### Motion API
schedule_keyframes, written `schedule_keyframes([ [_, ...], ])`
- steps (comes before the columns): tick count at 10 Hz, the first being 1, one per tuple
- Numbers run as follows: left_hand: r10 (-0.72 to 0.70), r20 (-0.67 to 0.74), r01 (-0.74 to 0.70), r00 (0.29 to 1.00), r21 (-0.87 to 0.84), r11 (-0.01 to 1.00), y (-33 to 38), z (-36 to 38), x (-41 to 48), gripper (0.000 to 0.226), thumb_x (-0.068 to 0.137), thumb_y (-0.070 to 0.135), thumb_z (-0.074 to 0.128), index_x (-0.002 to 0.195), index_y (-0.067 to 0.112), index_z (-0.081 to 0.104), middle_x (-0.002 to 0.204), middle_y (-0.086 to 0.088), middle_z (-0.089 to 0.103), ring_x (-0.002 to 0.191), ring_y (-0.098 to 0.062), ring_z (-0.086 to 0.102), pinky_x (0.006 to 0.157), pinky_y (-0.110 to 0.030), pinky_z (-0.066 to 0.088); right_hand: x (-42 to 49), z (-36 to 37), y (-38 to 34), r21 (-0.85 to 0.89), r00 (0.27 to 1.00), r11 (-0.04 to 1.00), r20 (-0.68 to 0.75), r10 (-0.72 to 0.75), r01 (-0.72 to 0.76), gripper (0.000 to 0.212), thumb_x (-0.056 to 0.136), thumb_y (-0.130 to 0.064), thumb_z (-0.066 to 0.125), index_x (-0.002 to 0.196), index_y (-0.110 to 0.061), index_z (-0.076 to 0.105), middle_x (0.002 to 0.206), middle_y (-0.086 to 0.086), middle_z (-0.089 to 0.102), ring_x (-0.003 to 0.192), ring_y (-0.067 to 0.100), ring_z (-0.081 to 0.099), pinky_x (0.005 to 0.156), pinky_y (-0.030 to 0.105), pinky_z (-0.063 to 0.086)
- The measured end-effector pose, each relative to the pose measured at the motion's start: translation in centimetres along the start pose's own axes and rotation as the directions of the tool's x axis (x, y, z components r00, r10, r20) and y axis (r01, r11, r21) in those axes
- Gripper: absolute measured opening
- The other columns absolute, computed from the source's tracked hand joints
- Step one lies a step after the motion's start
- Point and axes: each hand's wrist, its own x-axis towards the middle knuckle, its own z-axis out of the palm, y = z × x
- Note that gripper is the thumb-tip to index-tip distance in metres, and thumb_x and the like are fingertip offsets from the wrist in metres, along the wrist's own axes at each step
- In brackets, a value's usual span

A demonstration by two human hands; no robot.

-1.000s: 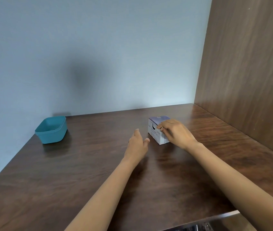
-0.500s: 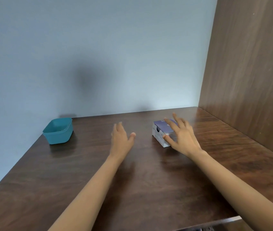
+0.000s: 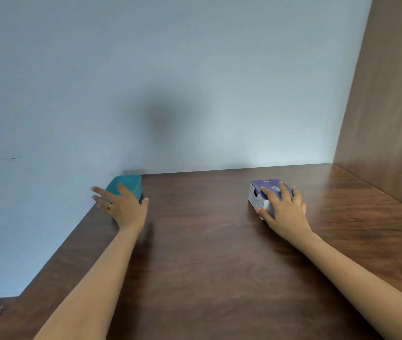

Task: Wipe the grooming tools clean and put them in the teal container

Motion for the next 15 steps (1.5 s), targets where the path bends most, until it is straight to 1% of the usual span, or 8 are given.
schedule_keyframes([
  [2,0.046,0.017,-0.045,0.999,-0.046,0.998,-1.3,0.0,1.7,0.041,0.091,0.020,0.062,0.122,-0.002,0.047,0.152,-0.027,0.015,0.138,-0.049,0.022,0.112,-0.057,0.026,1.1,0.8,-1.1,-0.008,1.000,1.000,-0.025,0.005,-0.006,0.060,0.090,-0.055,0.047,0.144,-0.033,0.035,0.155,0.013,0.022,0.140,0.044,0.012,0.101,0.054,0.032],
  [3,0.090,-0.010,-0.091,0.996,-0.084,0.992,-1.4,0.1,1.2,0.032,0.092,0.016,0.058,0.118,-0.002,0.049,0.142,-0.026,0.029,0.131,-0.045,0.031,0.107,-0.050,0.037,1.4,0.9,-1.5,-0.027,1.000,1.000,-0.016,0.015,-0.016,0.060,0.090,-0.057,0.045,0.144,-0.033,0.033,0.155,0.012,0.021,0.140,0.044,0.012,0.102,0.053,0.032],
  [5,0.154,-0.023,-0.155,0.988,-0.087,0.984,-0.3,0.0,-1.9,0.018,0.091,0.020,0.059,0.104,0.007,0.055,0.138,-0.021,0.038,0.128,-0.042,0.037,0.098,-0.047,0.046,1.1,0.6,-2.1,-0.010,0.999,0.999,-0.033,0.037,-0.038,0.060,0.090,-0.055,0.047,0.143,-0.032,0.035,0.153,0.014,0.026,0.139,0.044,0.015,0.101,0.054,0.032],
  [7,0.162,-0.014,-0.163,0.987,-0.084,0.983,1.8,-0.1,-5.2,0.022,0.087,0.028,0.064,0.101,0.011,0.059,0.138,-0.018,0.040,0.124,-0.042,0.039,0.095,-0.051,0.041,0.5,0.1,-2.8,-0.008,0.999,0.999,-0.033,0.036,-0.036,0.058,0.089,-0.055,0.049,0.141,-0.032,0.038,0.151,0.014,0.030,0.138,0.044,0.019,0.100,0.053,0.033],
  [10,0.159,-0.006,-0.158,0.987,-0.108,0.981,3.4,0.2,-6.5,0.023,0.087,0.031,0.065,0.101,0.013,0.058,0.136,-0.017,0.042,0.125,-0.038,0.040,0.095,-0.046,0.043,-0.1,-0.1,-3.7,-0.001,0.998,1.000,-0.051,0.021,-0.021,0.056,0.086,-0.054,0.054,0.137,-0.030,0.046,0.145,0.014,0.039,0.135,0.046,0.027,0.097,0.053,0.035],
  [12,0.145,0.030,-0.140,0.989,-0.113,0.984,3.9,0.0,-6.4,0.026,0.088,0.030,0.064,0.106,0.012,0.056,0.139,-0.018,0.039,0.129,-0.040,0.035,0.100,-0.046,0.041,0.0,-0.2,-3.8,-0.060,0.999,0.998,0.020,0.036,-0.035,0.061,0.089,-0.061,0.043,0.143,-0.035,0.033,0.153,0.010,0.026,0.141,0.043,0.015,0.107,0.054,0.023],
  [13,0.154,0.070,-0.146,0.986,-0.107,0.983,4.2,-0.6,-6.8,0.039,0.086,0.033,0.066,0.116,0.012,0.053,0.145,-0.020,0.032,0.137,-0.044,0.025,0.107,-0.051,0.034,-0.1,-1.0,-3.9,-0.057,0.996,0.998,0.079,0.041,-0.037,0.067,0.088,-0.065,0.041,0.147,-0.037,0.026,0.156,0.011,0.019,0.142,0.046,0.008,0.111,0.058,0.013],
  [15,0.315,0.029,-0.316,0.949,0.051,0.947,5.1,-3.5,-6.8,0.067,0.089,0.047,0.057,0.140,0.009,0.037,0.155,-0.022,0.017,0.145,-0.042,0.010,0.115,-0.045,0.020,0.0,-3.2,-4.1,-0.003,0.986,0.996,-0.138,-0.089,0.090,0.064,0.094,-0.038,0.049,0.148,-0.012,0.027,0.152,0.019,0.027,0.146,0.036,0.010,0.115,0.049,0.009],
])
